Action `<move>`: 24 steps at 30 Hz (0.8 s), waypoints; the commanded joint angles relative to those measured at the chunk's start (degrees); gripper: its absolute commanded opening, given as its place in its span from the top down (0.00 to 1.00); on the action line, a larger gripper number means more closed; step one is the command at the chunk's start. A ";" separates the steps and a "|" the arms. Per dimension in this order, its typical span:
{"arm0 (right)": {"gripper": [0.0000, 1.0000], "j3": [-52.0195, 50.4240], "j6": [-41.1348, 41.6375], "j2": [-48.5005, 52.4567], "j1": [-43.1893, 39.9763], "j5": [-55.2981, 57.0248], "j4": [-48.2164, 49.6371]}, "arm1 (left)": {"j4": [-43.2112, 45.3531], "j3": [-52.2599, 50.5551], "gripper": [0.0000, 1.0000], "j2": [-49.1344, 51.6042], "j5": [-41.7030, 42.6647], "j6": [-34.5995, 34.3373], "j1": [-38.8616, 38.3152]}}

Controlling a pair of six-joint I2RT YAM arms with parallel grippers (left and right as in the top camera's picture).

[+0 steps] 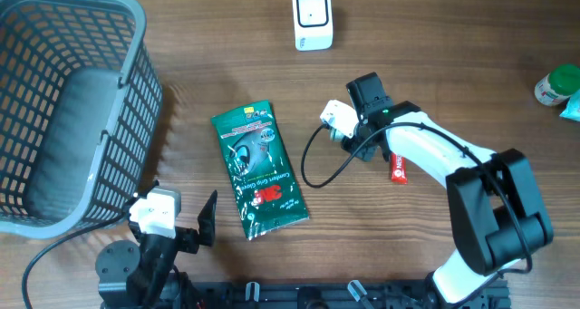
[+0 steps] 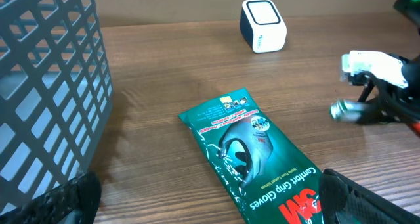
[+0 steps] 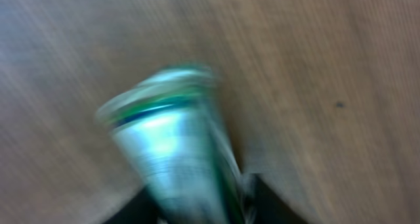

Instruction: Scan the item barcode

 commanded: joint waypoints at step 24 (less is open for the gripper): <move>0.67 0.04 21.22 12.74 7.63 46.49 24.65 | 0.15 -0.37 0.00 -0.37 0.68 -0.59 -0.26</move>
